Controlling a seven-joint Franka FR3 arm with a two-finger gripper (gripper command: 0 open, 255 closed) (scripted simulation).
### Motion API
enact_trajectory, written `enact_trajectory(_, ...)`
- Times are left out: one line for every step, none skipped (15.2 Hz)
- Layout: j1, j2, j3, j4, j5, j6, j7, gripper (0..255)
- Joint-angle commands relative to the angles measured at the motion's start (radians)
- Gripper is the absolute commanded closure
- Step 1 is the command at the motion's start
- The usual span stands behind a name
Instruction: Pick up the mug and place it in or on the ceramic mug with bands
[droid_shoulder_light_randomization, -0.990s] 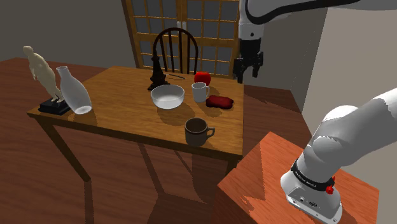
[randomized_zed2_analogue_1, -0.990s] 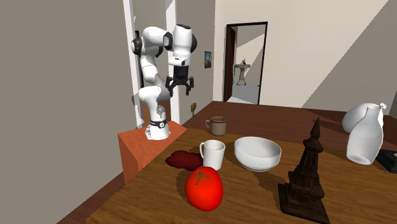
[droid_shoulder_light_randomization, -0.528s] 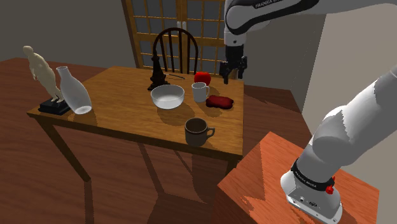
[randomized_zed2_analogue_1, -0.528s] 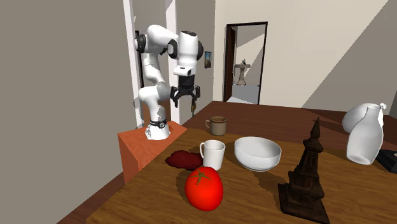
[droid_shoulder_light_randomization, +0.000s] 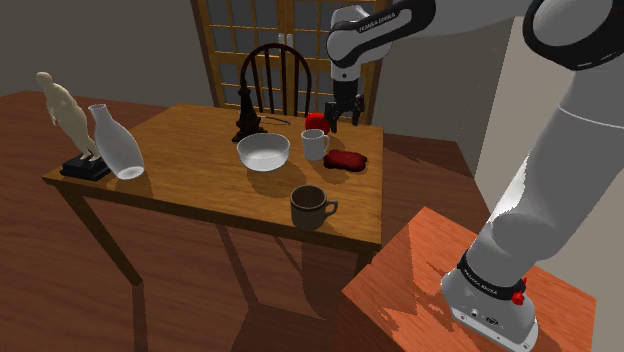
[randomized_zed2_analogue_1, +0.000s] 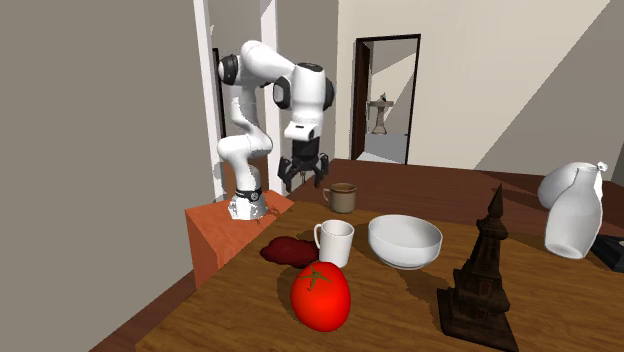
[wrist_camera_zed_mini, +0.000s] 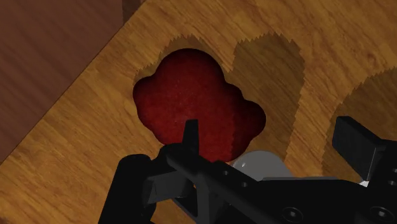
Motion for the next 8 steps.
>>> enact_trajectory(-0.005, 0.075, -0.005, 0.067, 0.008, 0.014, -0.011, 0)
enact_trajectory(-0.007, 0.113, -0.006, 0.102, 0.013, 0.019, -0.016, 0)
enact_trajectory(-0.01, 0.151, -0.007, 0.139, 0.018, 0.023, -0.02, 0)
enact_trajectory(-0.013, 0.19, -0.007, 0.177, 0.023, 0.026, -0.025, 0)
enact_trajectory(-0.016, 0.229, -0.008, 0.217, 0.028, 0.028, -0.029, 0)
enact_trajectory(-0.02, 0.268, -0.008, 0.259, 0.033, 0.028, -0.033, 0)
enact_trajectory(-0.023, 0.308, -0.008, 0.303, 0.038, 0.027, -0.037, 0)
enact_trajectory(-0.027, 0.349, -0.008, 0.349, 0.042, 0.024, -0.04, 0)
